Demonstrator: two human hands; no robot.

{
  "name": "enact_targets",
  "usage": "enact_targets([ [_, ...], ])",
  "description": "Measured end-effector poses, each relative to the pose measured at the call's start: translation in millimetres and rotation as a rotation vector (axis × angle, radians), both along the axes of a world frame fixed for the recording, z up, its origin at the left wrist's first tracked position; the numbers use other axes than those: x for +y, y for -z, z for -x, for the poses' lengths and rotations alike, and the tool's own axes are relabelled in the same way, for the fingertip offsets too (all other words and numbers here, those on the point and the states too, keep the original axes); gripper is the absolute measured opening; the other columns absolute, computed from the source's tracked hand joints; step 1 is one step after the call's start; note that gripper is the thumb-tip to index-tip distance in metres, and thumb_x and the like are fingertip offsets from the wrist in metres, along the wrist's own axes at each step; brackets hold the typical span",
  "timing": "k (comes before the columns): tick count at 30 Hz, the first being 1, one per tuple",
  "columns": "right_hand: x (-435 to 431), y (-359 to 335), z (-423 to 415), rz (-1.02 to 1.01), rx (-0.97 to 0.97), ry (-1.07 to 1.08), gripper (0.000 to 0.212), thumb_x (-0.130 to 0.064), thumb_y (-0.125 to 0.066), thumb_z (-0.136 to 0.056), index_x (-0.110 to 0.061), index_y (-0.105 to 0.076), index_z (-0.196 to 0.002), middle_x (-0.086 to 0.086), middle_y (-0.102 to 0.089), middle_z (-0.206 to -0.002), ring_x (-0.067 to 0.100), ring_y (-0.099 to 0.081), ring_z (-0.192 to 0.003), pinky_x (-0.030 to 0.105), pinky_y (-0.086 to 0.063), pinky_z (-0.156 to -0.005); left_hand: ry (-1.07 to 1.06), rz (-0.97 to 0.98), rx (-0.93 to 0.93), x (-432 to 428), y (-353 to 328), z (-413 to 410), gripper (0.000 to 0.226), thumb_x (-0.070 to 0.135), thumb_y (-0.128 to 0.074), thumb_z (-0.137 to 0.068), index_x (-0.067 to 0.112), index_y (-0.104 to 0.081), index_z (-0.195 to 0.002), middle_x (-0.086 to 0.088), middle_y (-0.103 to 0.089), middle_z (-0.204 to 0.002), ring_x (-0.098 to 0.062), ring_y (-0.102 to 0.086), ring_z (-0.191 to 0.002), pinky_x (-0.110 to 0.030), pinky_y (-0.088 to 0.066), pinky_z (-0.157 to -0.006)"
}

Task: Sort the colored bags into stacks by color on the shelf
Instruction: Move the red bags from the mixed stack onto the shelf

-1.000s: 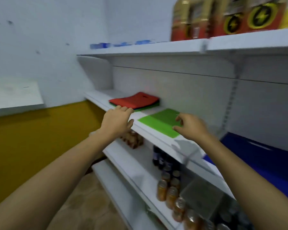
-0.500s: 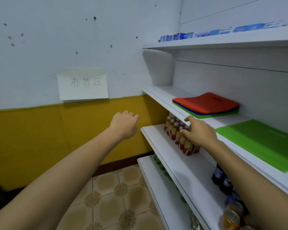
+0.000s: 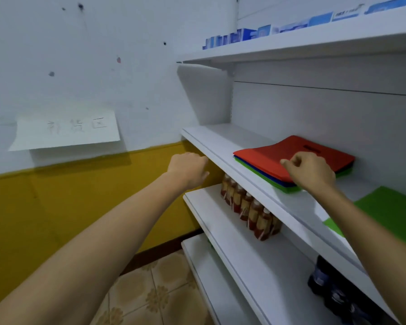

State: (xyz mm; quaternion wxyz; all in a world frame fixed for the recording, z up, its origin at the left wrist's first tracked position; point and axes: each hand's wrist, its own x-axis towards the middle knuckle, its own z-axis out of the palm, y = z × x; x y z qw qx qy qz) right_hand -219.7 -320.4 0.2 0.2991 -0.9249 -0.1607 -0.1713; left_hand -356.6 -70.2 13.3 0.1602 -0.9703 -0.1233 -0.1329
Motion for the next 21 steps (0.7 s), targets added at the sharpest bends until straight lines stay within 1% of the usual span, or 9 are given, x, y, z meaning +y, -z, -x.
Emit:
enact_targets([
  [3, -8, 2, -46, -0.035, 0.041, 0.065, 0.038, -0.046, -0.057, -0.088, -0.015, -0.053, -0.068, 0.006, -0.062, -0.075, 0.03, -0.059, -0.08, 0.031, -0.041, -0.068, 0.039, 0.0, 0.003, 7, 5, -48, 0.034, 0.041, -0.04, -0.097, 0.019, -0.056, -0.117, -0.002, -0.063, -0.106, -0.023, -0.059, -0.097, -0.031, -0.038, -0.058],
  [5, -15, 5, -69, -0.017, 0.078, 0.092, 0.039, -0.045, -0.057, -0.089, -0.014, -0.052, -0.065, 0.009, -0.063, -0.077, 0.032, -0.062, -0.083, 0.031, -0.041, -0.067, 0.064, 0.019, -0.003, 10, 8, -78, 0.034, 0.041, -0.038, -0.098, 0.019, -0.055, -0.117, -0.002, -0.063, -0.105, -0.023, -0.059, -0.095, -0.031, -0.041, -0.058],
  [7, -22, 9, -84, 0.031, 0.157, 0.141, 0.039, -0.047, -0.056, -0.09, -0.016, -0.054, -0.066, 0.01, -0.065, -0.083, 0.031, -0.063, -0.087, 0.032, -0.046, -0.071, 0.094, 0.049, 0.002, 12, 10, -108, 0.035, 0.041, -0.038, -0.099, 0.02, -0.054, -0.121, -0.001, -0.063, -0.11, -0.023, -0.059, -0.099, -0.032, -0.047, -0.065],
  [8, -25, 12, -90, 0.053, 0.194, 0.176, 0.039, -0.049, -0.055, -0.09, -0.017, -0.055, -0.067, 0.009, -0.065, -0.086, 0.031, -0.063, -0.09, 0.034, -0.047, -0.076, 0.111, 0.063, 0.005, 13, 10, -122, 0.035, 0.041, -0.038, -0.099, 0.021, -0.054, -0.122, -0.001, -0.063, -0.111, -0.023, -0.059, -0.101, -0.033, -0.048, -0.067],
  [11, -37, 23, -104, 0.082, 0.289, 0.262, 0.038, -0.053, -0.054, -0.089, -0.018, -0.059, -0.074, 0.009, -0.064, -0.092, 0.031, -0.062, -0.099, 0.035, -0.047, -0.082, 0.16, 0.102, 0.0, 6, 13, -167, 0.032, 0.038, -0.039, -0.099, 0.019, -0.056, -0.118, -0.001, -0.064, -0.108, -0.023, -0.059, -0.099, -0.032, -0.043, -0.066],
  [13, -42, 31, -112, 0.075, 0.332, 0.299, 0.043, -0.058, -0.054, -0.087, -0.017, -0.059, -0.077, 0.008, -0.064, -0.092, 0.03, -0.062, -0.099, 0.034, -0.046, -0.081, 0.189, 0.159, 0.003, 1, 16, -195, 0.031, 0.037, -0.04, -0.098, 0.018, -0.058, -0.114, -0.003, -0.063, -0.107, -0.024, -0.058, -0.098, -0.032, -0.042, -0.068],
  [17, -41, 46, -124, 0.064, 0.393, 0.345, 0.062, -0.075, -0.047, -0.079, -0.015, -0.053, -0.066, 0.01, -0.067, -0.086, 0.029, -0.064, -0.086, 0.034, -0.05, -0.075, 0.24, 0.241, 0.05, 2, 27, -246, 0.033, 0.037, -0.04, -0.097, 0.015, -0.06, -0.112, -0.005, -0.062, -0.109, -0.025, -0.056, -0.101, -0.035, -0.047, -0.074],
  [19, -38, 51, -129, 0.054, 0.41, 0.39, 0.063, -0.079, -0.051, -0.073, -0.017, -0.049, -0.062, 0.009, -0.066, -0.082, 0.029, -0.065, -0.082, 0.032, -0.048, -0.069, 0.271, 0.288, 0.074, 9, 31, -272, 0.038, 0.041, -0.041, -0.096, 0.015, -0.06, -0.118, -0.006, -0.06, -0.116, -0.026, -0.054, -0.108, -0.038, -0.049, -0.081],
  [21, -33, 53, -132, 0.005, 0.403, 0.455, 0.059, -0.075, -0.061, -0.069, -0.02, -0.043, -0.061, 0.006, -0.061, -0.079, 0.029, -0.065, -0.082, 0.031, -0.043, -0.065, 0.342, 0.358, 0.112, 17, 36, -298, 0.046, 0.046, -0.043, -0.096, 0.016, -0.055, -0.128, -0.01, -0.056, -0.124, -0.029, -0.049, -0.116, -0.042, -0.047, -0.088],
])
